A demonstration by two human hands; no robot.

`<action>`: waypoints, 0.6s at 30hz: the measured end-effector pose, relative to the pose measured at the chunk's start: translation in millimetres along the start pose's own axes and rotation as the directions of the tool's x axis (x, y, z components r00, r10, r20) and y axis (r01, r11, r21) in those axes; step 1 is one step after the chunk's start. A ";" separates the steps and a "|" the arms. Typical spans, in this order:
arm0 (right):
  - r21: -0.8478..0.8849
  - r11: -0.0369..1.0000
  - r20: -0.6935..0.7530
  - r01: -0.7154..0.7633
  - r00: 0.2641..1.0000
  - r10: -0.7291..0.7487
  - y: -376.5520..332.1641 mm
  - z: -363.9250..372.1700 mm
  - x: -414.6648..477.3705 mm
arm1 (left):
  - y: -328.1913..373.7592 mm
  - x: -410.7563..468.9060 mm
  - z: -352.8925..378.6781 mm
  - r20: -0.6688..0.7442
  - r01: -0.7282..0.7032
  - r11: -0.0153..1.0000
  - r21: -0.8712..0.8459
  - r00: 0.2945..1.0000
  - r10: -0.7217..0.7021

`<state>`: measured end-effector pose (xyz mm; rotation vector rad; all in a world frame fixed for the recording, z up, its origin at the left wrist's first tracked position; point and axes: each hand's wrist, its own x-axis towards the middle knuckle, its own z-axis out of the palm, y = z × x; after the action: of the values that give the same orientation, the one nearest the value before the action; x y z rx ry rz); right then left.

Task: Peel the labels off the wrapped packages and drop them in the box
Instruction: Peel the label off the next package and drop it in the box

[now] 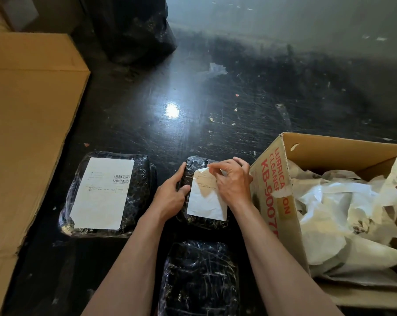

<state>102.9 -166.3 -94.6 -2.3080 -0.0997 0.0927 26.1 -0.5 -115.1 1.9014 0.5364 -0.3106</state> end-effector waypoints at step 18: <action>0.075 0.997 -0.034 -0.002 0.999 0.004 -8.4 4.7 -24.0 | 10.6 -8.9 16.1 -0.224 0.085 0.996 0.011 0.971 -0.080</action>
<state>78.2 -159.6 -90.7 -2.2341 -0.0741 0.0576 24.3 -20.7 -108.7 1.9488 0.7668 -0.1562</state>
